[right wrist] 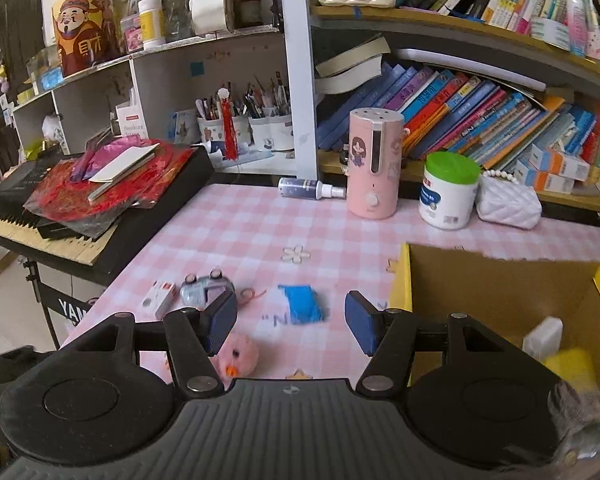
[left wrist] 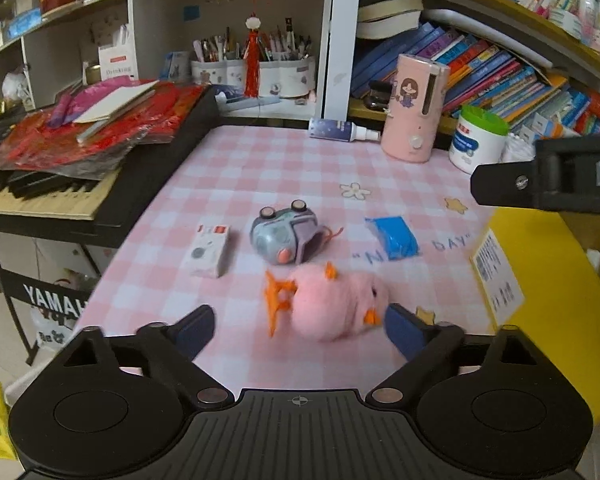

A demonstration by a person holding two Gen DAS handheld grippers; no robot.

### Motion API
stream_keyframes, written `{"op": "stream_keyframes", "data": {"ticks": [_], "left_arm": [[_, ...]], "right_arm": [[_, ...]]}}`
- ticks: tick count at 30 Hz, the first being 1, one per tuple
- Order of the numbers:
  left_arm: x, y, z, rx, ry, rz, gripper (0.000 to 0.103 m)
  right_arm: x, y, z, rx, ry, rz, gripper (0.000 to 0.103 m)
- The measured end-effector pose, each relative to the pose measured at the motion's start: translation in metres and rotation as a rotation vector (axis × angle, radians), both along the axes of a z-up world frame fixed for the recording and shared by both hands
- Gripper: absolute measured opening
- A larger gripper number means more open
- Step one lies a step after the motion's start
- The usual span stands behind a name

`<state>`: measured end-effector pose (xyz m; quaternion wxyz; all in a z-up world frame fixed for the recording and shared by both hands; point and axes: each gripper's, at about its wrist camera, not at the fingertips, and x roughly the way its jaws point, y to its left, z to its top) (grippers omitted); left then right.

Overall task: Organize objects
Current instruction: 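Reach the left gripper to the pink plush chick and grasp it while the right reaches toward the blue block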

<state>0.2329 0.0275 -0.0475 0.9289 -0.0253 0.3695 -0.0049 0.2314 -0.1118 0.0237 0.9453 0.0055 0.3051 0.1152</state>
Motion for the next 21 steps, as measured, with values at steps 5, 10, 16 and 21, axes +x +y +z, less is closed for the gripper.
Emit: {"op": "stream_keyframes", "data": {"ticks": [5,10,16,21], "left_arm": [[0.026,-0.016,-0.014,0.0,0.007,-0.032,0.096],[0.047,-0.027,-0.034,0.071,0.051,-0.004,0.096],[0.053,-0.024,-0.042,0.069,0.075,-0.03,0.092],[0.043,-0.01,-0.032,0.02,0.066,-0.029,0.083]], "right_arm": [[0.023,-0.003,-0.002,0.007,0.028,0.002,0.059],[0.038,-0.004,-0.005,0.007,0.052,0.002,0.06],[0.055,-0.001,-0.008,0.008,0.074,0.015,0.061],[0.069,0.005,-0.015,0.009,0.097,0.026,0.061]]}}
